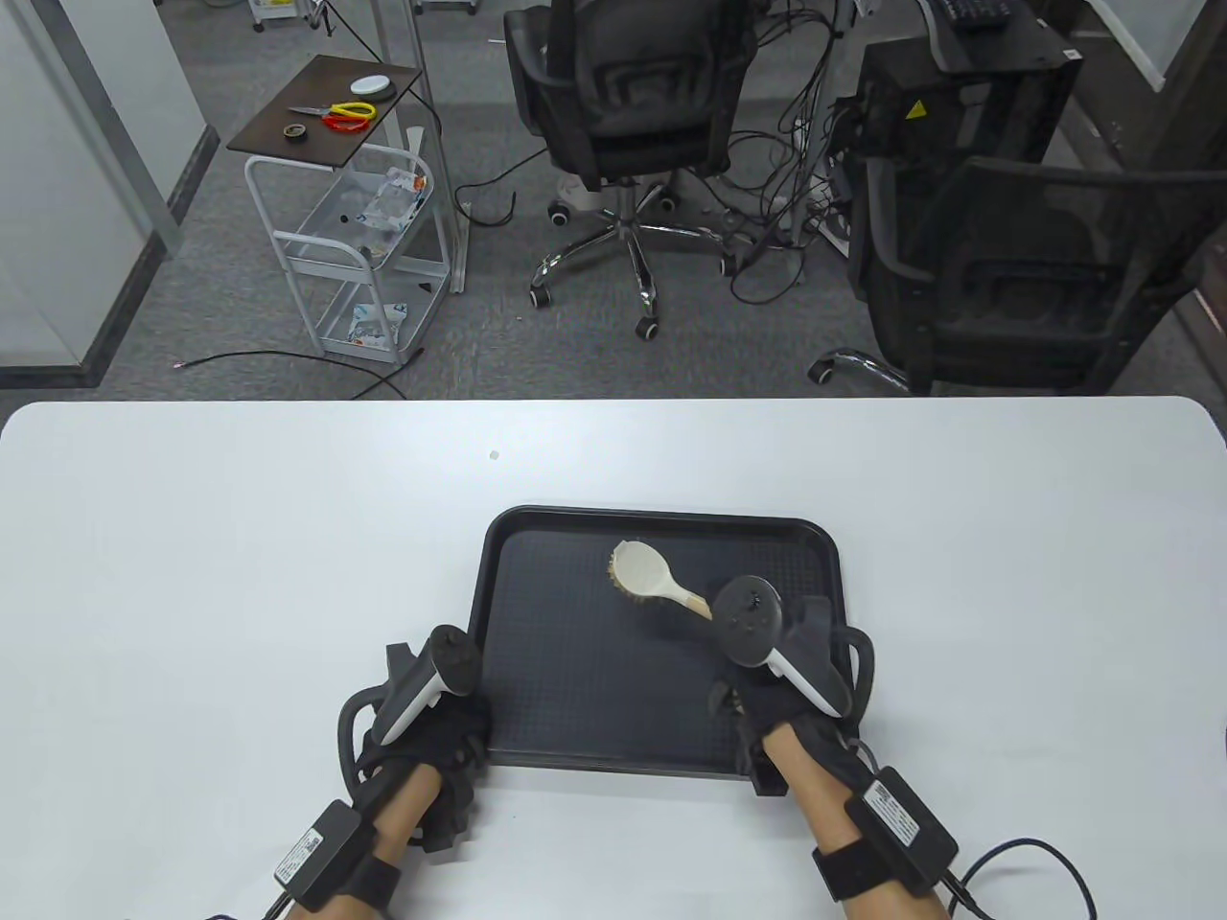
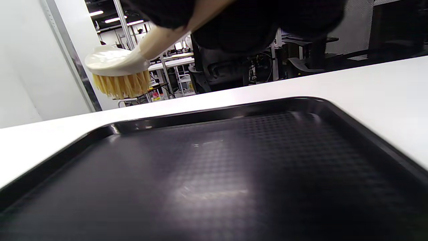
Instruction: Scrub the tray with pot brush
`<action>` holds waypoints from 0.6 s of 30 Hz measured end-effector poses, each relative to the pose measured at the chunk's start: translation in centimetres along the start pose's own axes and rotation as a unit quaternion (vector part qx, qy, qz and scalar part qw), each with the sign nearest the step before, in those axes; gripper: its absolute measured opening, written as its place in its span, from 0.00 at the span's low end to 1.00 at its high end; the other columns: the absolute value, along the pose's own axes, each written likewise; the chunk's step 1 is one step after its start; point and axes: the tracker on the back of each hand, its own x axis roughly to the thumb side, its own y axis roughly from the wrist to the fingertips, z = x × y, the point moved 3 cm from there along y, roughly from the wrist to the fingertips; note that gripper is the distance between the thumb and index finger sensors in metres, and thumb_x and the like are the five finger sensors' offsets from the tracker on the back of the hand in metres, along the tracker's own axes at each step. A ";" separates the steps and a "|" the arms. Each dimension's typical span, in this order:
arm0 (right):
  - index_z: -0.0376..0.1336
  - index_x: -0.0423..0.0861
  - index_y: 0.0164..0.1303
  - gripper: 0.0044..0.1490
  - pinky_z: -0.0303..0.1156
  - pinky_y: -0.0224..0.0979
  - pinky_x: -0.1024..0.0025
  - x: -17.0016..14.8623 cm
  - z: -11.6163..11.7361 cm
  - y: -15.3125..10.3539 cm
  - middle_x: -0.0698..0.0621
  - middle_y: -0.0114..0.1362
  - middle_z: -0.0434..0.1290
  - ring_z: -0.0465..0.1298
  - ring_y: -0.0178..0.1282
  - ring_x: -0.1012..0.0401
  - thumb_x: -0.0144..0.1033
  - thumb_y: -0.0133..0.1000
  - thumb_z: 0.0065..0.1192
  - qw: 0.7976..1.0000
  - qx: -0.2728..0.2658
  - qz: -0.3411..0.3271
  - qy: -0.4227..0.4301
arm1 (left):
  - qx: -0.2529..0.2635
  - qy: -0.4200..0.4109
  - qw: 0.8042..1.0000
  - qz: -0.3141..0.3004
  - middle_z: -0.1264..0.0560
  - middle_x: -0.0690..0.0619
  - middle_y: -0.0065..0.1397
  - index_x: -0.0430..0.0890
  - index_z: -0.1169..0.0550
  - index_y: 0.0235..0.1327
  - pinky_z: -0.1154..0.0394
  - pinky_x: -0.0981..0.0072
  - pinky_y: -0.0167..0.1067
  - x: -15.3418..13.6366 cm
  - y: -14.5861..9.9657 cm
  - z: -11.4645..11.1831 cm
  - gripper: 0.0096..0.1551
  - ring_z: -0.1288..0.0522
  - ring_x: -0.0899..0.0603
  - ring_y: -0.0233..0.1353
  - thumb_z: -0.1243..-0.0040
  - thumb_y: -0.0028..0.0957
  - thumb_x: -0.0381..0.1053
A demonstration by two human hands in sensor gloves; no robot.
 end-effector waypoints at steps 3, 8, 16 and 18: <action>0.61 0.54 0.74 0.34 0.75 0.60 0.54 1.7 1.2 2.0 0.46 0.73 0.67 0.76 0.61 0.52 0.34 0.55 0.62 1.000 -0.001 0.003 0.007 | 0.001 0.001 1.000 0.000 0.26 0.52 0.46 0.45 0.46 0.76 0.40 0.44 0.70 0.0 0.0 0.0 0.46 0.27 0.46 0.50 0.45 0.49 0.62; 0.59 0.56 0.75 0.34 0.75 0.62 0.55 4.1 4.5 4.8 0.48 0.74 0.66 0.75 0.62 0.54 0.35 0.55 0.61 1.000 0.015 0.009 0.006 | 0.000 0.001 1.000 0.000 0.26 0.52 0.46 0.45 0.47 0.76 0.40 0.44 0.70 0.0 0.0 0.0 0.46 0.27 0.46 0.50 0.45 0.50 0.62; 0.57 0.58 0.76 0.34 0.74 0.65 0.57 5.2 9.6 7.0 0.50 0.76 0.64 0.74 0.65 0.55 0.36 0.56 0.60 0.998 0.056 0.033 -0.008 | 0.000 0.001 1.000 0.000 0.26 0.53 0.45 0.45 0.46 0.75 0.39 0.44 0.70 0.0 0.0 0.0 0.46 0.27 0.46 0.49 0.45 0.50 0.62; 0.58 0.59 0.75 0.34 0.75 0.64 0.57 4.7 10.1 7.1 0.49 0.75 0.65 0.75 0.64 0.55 0.36 0.56 0.60 0.998 0.055 0.034 -0.012 | -0.001 0.000 1.000 -0.001 0.26 0.53 0.45 0.45 0.46 0.76 0.39 0.44 0.70 0.0 0.0 0.0 0.46 0.27 0.46 0.49 0.45 0.49 0.62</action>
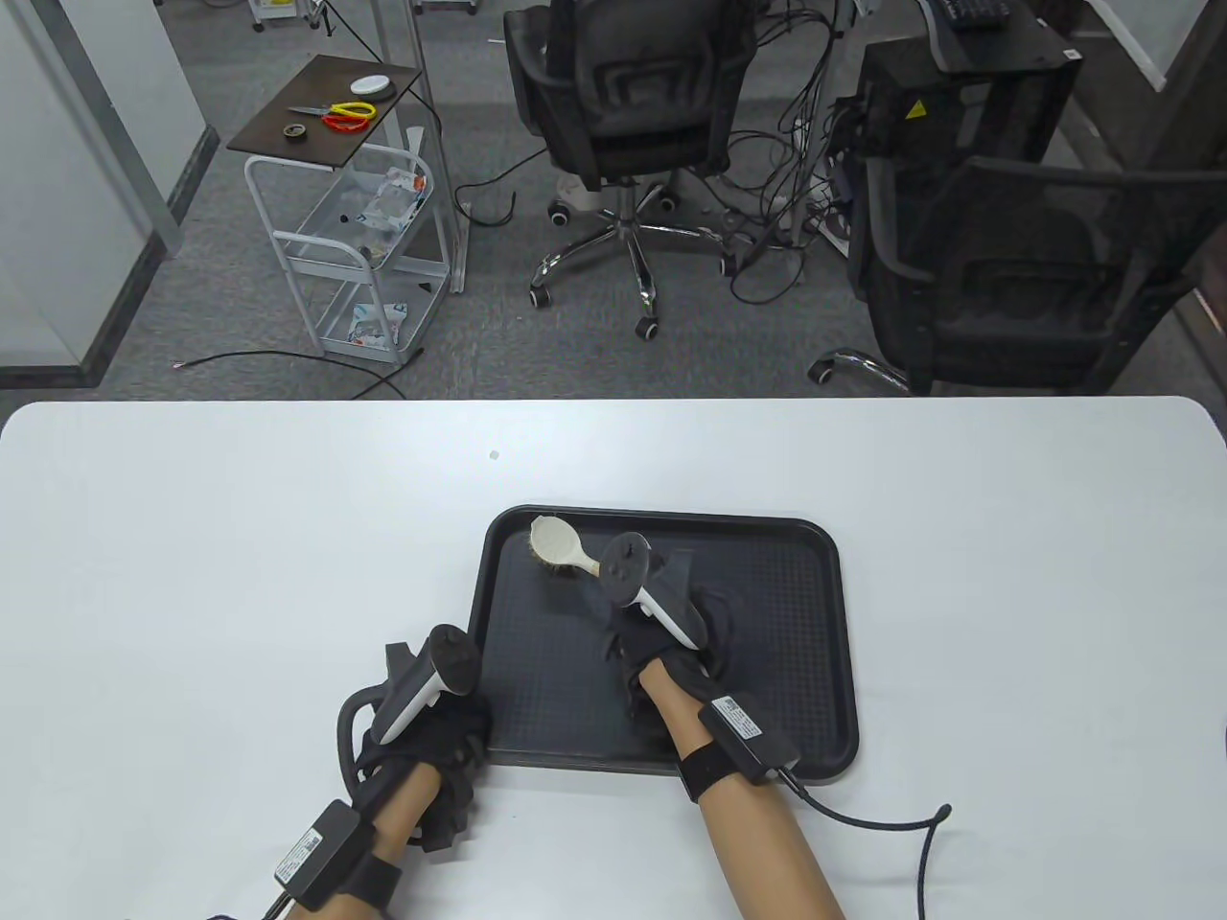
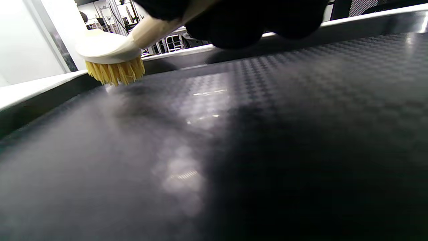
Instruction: Scrub the tray with pot brush
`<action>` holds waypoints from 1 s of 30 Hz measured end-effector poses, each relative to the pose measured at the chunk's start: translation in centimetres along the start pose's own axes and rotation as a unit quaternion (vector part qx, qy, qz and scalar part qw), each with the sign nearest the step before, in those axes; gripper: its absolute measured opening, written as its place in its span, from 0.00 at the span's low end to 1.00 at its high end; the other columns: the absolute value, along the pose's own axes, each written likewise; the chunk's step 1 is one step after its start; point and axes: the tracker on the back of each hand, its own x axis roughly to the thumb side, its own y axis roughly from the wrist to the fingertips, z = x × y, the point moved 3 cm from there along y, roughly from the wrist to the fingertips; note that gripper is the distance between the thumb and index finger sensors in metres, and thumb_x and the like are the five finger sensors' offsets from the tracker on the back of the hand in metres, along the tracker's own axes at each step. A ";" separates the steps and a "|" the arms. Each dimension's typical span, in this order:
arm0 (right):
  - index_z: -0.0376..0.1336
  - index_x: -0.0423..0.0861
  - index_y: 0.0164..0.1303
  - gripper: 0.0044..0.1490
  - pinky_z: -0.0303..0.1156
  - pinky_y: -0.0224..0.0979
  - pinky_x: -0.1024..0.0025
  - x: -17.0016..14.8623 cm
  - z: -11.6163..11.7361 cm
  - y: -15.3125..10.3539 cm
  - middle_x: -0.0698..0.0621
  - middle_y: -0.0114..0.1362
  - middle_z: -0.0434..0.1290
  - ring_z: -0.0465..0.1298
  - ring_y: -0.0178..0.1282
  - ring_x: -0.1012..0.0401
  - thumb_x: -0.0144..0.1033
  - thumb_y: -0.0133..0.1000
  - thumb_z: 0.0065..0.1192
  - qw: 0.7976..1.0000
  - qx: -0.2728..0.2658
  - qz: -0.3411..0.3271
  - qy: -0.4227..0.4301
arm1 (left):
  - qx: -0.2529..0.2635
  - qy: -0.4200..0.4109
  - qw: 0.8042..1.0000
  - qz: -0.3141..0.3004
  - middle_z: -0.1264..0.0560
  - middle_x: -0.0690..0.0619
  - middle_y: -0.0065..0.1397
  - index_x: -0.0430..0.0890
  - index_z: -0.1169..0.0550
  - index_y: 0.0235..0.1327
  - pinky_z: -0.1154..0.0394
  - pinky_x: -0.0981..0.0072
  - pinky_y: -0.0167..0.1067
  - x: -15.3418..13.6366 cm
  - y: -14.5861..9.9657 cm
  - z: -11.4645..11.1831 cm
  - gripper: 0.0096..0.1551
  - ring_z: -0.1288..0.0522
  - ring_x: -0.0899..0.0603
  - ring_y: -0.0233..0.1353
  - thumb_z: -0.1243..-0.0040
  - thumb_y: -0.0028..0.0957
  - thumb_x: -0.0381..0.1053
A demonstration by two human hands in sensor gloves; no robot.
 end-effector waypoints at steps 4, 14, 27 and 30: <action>0.60 0.58 0.73 0.33 0.76 0.61 0.56 -2.4 -0.6 0.0 0.48 0.73 0.67 0.76 0.62 0.55 0.36 0.54 0.61 0.999 -0.017 0.010 -0.027 | 0.000 0.000 1.000 0.000 0.26 0.53 0.45 0.45 0.46 0.75 0.39 0.44 0.70 0.0 0.0 0.0 0.46 0.27 0.46 0.49 0.45 0.49 0.62; 0.62 0.57 0.72 0.33 0.76 0.60 0.53 -15.2 -4.4 -1.3 0.46 0.73 0.68 0.76 0.61 0.52 0.34 0.54 0.62 0.991 -0.028 0.131 -0.025 | 0.002 0.002 1.000 0.001 0.26 0.53 0.45 0.45 0.46 0.76 0.39 0.44 0.70 0.0 0.0 0.0 0.46 0.27 0.46 0.49 0.45 0.50 0.62; 0.61 0.56 0.73 0.33 0.73 0.62 0.53 -20.2 -6.9 -3.5 0.47 0.73 0.67 0.75 0.62 0.52 0.33 0.54 0.62 0.977 -0.075 0.188 -0.070 | 0.003 0.003 1.000 0.001 0.26 0.53 0.45 0.45 0.47 0.75 0.39 0.44 0.70 0.0 0.0 0.0 0.46 0.27 0.46 0.49 0.45 0.49 0.63; 0.60 0.56 0.74 0.34 0.73 0.62 0.54 -17.9 -7.6 -4.1 0.47 0.74 0.66 0.75 0.62 0.52 0.34 0.54 0.62 0.983 -0.083 0.159 -0.045 | 0.002 0.002 1.000 0.001 0.26 0.53 0.45 0.45 0.47 0.75 0.39 0.44 0.70 0.0 0.0 0.0 0.46 0.27 0.46 0.49 0.45 0.49 0.62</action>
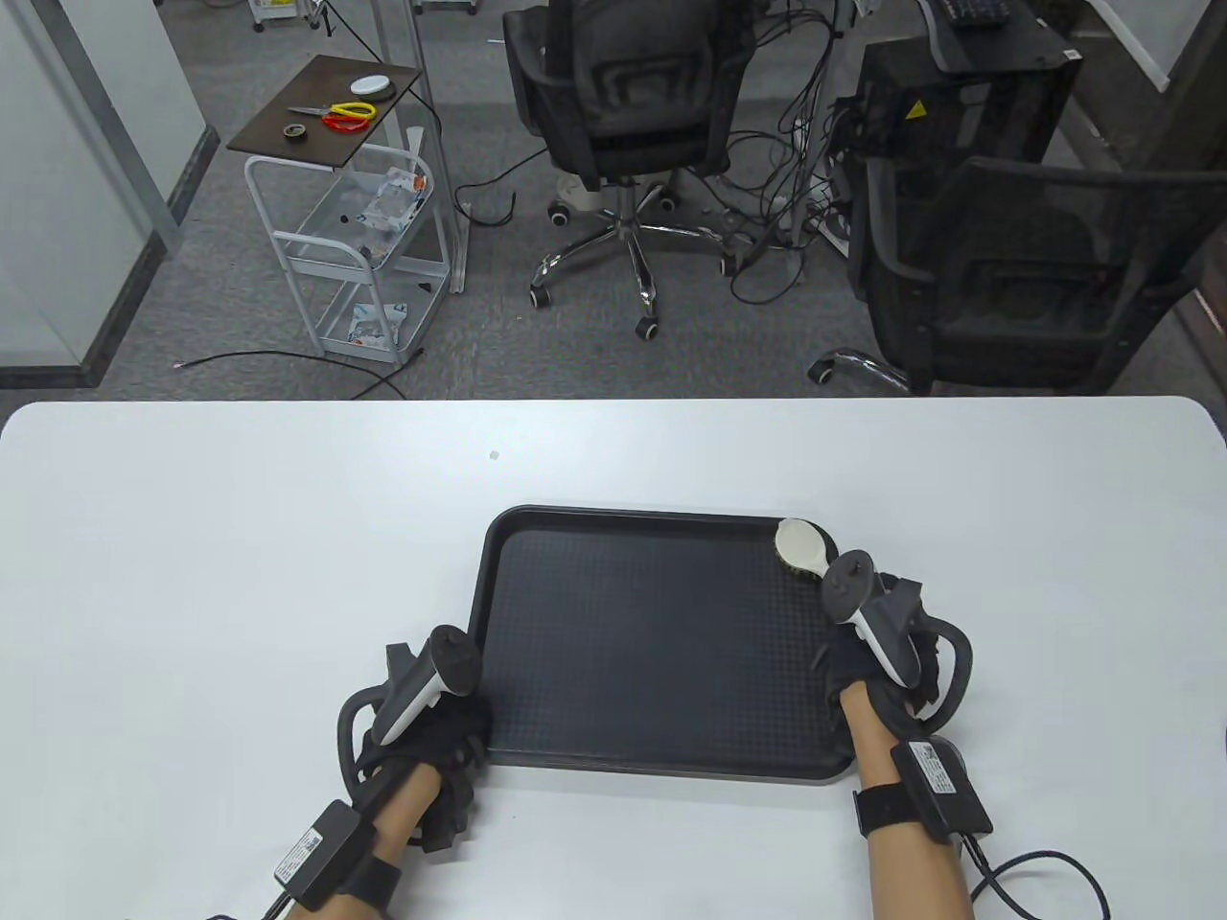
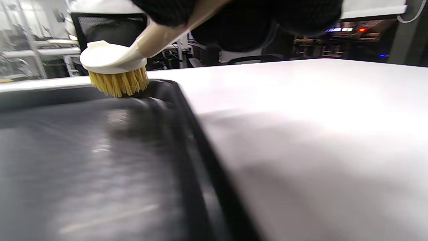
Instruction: Scrub the tray with pot brush
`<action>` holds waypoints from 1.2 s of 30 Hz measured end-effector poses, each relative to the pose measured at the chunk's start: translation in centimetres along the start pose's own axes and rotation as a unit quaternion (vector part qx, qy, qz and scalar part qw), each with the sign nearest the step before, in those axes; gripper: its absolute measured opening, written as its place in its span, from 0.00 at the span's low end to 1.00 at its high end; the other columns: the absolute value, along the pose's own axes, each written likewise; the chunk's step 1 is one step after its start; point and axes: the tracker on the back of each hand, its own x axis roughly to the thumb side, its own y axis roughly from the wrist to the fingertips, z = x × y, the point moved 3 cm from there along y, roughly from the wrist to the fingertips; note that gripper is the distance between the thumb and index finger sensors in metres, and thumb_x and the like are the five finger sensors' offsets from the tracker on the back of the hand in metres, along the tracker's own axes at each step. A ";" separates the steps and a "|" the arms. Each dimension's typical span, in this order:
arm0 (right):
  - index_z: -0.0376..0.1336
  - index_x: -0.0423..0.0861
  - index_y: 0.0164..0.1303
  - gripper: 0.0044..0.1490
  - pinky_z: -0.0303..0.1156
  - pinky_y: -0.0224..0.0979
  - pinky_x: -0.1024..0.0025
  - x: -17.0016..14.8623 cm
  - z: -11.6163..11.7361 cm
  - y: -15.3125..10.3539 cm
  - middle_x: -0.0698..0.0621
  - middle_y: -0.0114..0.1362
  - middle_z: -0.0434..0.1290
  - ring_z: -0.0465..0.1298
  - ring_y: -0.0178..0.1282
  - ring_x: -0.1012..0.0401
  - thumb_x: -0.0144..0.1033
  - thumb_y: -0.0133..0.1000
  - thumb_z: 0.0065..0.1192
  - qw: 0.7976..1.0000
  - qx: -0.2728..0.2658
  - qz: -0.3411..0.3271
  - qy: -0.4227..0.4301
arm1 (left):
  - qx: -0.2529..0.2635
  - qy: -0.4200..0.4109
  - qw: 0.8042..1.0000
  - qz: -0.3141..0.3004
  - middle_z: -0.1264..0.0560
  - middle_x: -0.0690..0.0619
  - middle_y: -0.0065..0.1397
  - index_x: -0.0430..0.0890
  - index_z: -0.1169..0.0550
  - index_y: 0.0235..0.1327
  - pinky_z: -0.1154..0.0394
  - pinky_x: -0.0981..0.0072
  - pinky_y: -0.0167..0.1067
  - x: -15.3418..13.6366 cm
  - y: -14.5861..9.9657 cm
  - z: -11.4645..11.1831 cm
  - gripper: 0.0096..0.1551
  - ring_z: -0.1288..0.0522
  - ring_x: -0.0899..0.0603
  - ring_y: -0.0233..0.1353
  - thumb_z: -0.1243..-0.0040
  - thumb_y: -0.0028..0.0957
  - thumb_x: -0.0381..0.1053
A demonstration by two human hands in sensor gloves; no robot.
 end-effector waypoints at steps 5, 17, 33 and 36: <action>0.60 0.56 0.74 0.34 0.73 0.62 0.54 5.5 -1.3 -2.4 0.47 0.74 0.66 0.74 0.62 0.53 0.34 0.55 0.61 0.997 -0.008 -0.070 0.018 | 0.001 0.002 1.000 0.001 0.26 0.53 0.45 0.45 0.47 0.75 0.39 0.44 0.70 0.0 0.0 0.0 0.46 0.27 0.46 0.49 0.45 0.49 0.63; 0.58 0.56 0.75 0.34 0.73 0.63 0.55 18.7 2.9 -7.4 0.48 0.75 0.65 0.74 0.63 0.54 0.35 0.55 0.60 0.981 0.037 -0.191 0.019 | 0.001 0.002 1.000 0.000 0.26 0.53 0.45 0.45 0.47 0.75 0.39 0.45 0.70 0.0 0.0 0.0 0.47 0.27 0.46 0.50 0.45 0.50 0.63; 0.59 0.56 0.74 0.34 0.74 0.61 0.55 14.3 5.1 -5.7 0.47 0.74 0.66 0.75 0.62 0.53 0.34 0.55 0.60 0.988 0.051 -0.147 0.001 | -0.001 0.002 1.000 0.000 0.26 0.53 0.45 0.45 0.47 0.75 0.39 0.44 0.70 0.0 0.0 0.0 0.47 0.27 0.46 0.50 0.45 0.50 0.63; 0.60 0.56 0.74 0.34 0.75 0.61 0.54 10.5 4.7 -4.5 0.47 0.74 0.66 0.75 0.61 0.53 0.34 0.54 0.60 0.992 0.057 -0.112 0.011 | 0.000 0.002 1.000 0.000 0.26 0.53 0.45 0.45 0.47 0.75 0.39 0.44 0.70 0.0 0.0 0.0 0.47 0.27 0.46 0.50 0.45 0.49 0.63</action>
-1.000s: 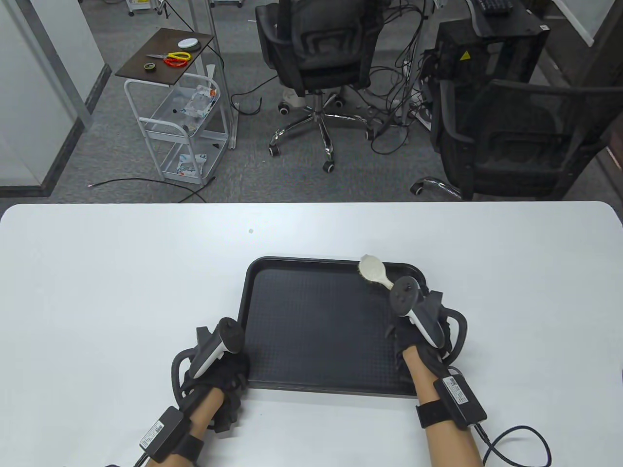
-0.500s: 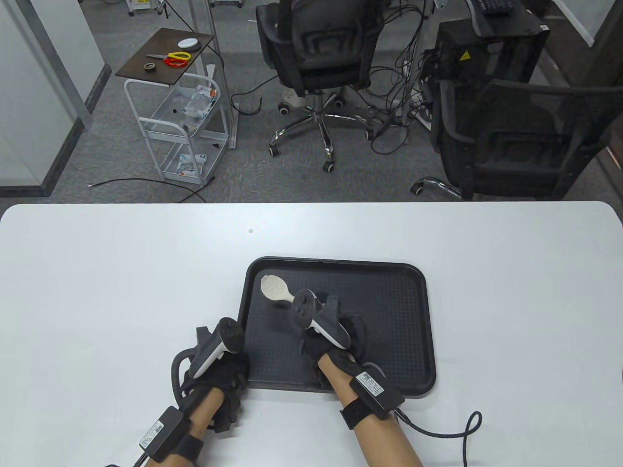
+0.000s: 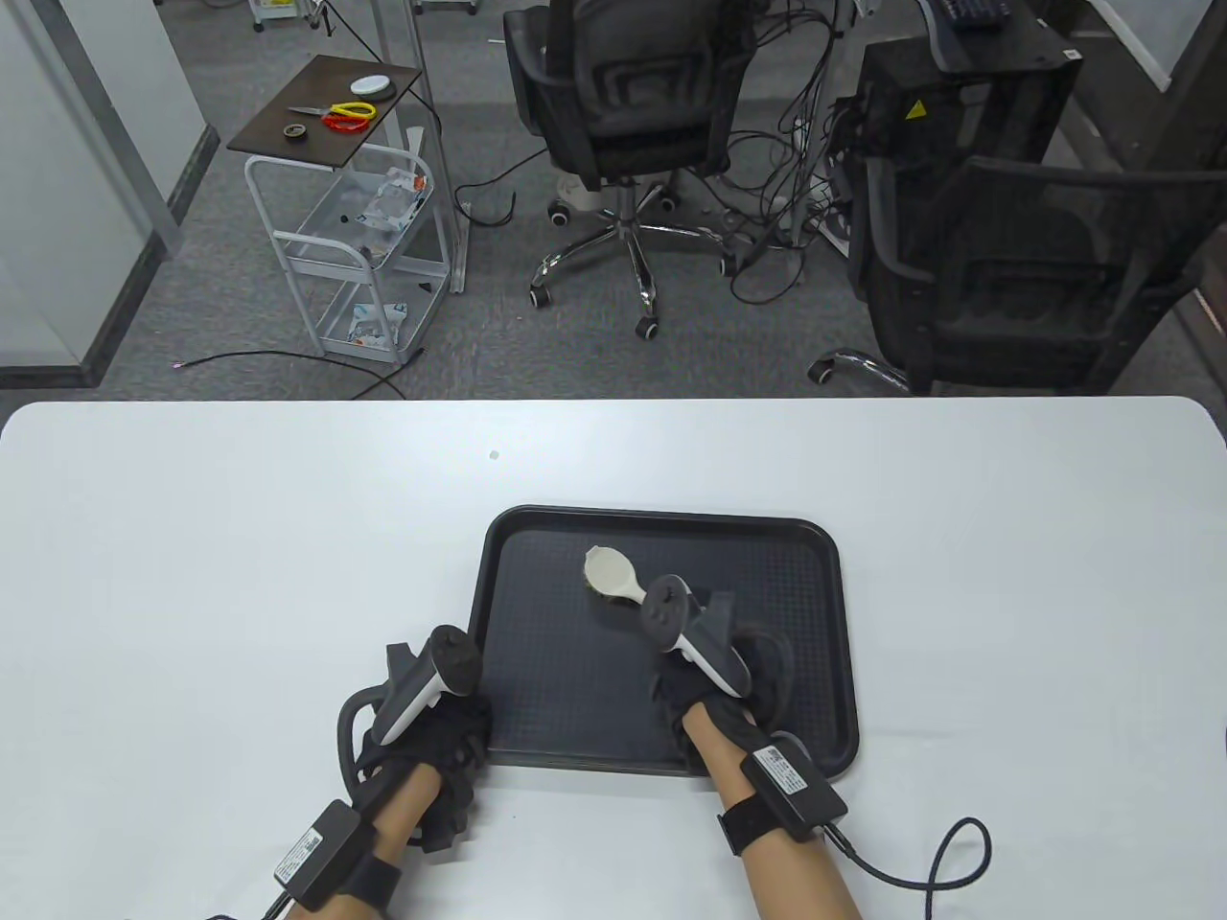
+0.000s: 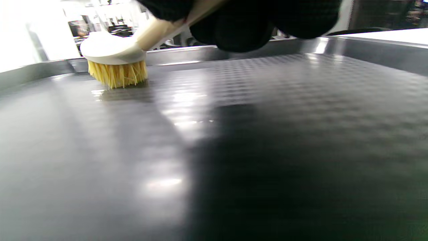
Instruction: Scrub the tray with pot brush
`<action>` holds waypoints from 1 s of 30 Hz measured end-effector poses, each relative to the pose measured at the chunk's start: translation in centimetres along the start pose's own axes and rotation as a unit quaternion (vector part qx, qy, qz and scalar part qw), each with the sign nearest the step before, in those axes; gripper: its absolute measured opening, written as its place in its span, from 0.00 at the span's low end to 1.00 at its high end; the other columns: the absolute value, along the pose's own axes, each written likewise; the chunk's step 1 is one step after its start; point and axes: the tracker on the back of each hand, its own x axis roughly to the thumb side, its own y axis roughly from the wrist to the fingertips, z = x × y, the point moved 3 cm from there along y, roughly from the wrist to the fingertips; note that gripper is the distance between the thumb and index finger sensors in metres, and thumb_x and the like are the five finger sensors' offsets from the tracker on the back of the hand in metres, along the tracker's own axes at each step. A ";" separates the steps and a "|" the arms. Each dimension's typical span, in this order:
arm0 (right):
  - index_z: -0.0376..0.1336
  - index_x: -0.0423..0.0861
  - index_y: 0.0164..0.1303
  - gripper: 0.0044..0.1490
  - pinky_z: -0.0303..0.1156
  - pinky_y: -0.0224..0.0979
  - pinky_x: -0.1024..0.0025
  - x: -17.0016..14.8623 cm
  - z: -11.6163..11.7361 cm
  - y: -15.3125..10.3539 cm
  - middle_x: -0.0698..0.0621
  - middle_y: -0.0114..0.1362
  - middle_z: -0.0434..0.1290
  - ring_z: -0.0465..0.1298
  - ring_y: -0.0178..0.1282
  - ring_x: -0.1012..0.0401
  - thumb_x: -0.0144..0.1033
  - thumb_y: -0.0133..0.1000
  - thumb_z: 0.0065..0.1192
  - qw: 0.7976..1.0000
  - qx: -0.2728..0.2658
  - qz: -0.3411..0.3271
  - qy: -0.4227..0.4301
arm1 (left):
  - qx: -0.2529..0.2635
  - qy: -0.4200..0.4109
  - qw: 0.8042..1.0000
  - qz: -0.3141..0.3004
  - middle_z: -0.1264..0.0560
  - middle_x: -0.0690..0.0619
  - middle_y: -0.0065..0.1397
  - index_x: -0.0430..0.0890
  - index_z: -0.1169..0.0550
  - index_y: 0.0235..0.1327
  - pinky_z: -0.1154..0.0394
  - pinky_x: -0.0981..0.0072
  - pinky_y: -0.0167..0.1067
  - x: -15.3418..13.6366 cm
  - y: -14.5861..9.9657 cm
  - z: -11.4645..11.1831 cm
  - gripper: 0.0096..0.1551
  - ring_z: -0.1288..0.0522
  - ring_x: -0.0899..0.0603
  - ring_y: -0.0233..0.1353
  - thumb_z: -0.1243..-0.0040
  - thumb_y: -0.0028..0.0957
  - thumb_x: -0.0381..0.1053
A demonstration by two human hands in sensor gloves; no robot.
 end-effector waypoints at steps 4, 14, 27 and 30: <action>0.60 0.56 0.73 0.33 0.75 0.61 0.54 -5.0 -1.1 0.1 0.46 0.73 0.67 0.75 0.61 0.52 0.33 0.54 0.61 0.999 -0.010 0.046 -0.004 | 0.000 -0.001 1.000 0.000 0.26 0.53 0.45 0.45 0.47 0.76 0.39 0.44 0.70 0.0 0.0 0.0 0.47 0.27 0.46 0.50 0.45 0.50 0.63; 0.61 0.56 0.73 0.33 0.74 0.62 0.53 -14.8 -3.9 -0.3 0.46 0.74 0.67 0.75 0.62 0.52 0.33 0.54 0.61 0.989 -0.016 0.144 -0.039 | 0.001 0.000 1.000 0.000 0.26 0.53 0.45 0.45 0.47 0.75 0.39 0.45 0.70 0.0 0.0 0.0 0.47 0.27 0.46 0.49 0.45 0.49 0.63; 0.60 0.56 0.74 0.34 0.73 0.62 0.54 -5.6 -5.2 -1.7 0.47 0.74 0.66 0.75 0.62 0.52 0.34 0.55 0.61 0.997 -0.050 0.035 -0.037 | 0.001 0.001 1.000 0.001 0.26 0.53 0.45 0.45 0.47 0.76 0.39 0.44 0.70 0.0 0.0 0.0 0.47 0.27 0.46 0.49 0.45 0.50 0.63; 0.60 0.56 0.74 0.34 0.73 0.62 0.54 -2.6 -4.7 -2.1 0.47 0.75 0.66 0.74 0.62 0.53 0.34 0.55 0.61 0.999 -0.045 0.001 -0.027 | 0.001 0.001 1.000 0.001 0.26 0.53 0.45 0.45 0.47 0.75 0.39 0.44 0.70 0.0 0.0 0.0 0.47 0.27 0.46 0.49 0.45 0.49 0.63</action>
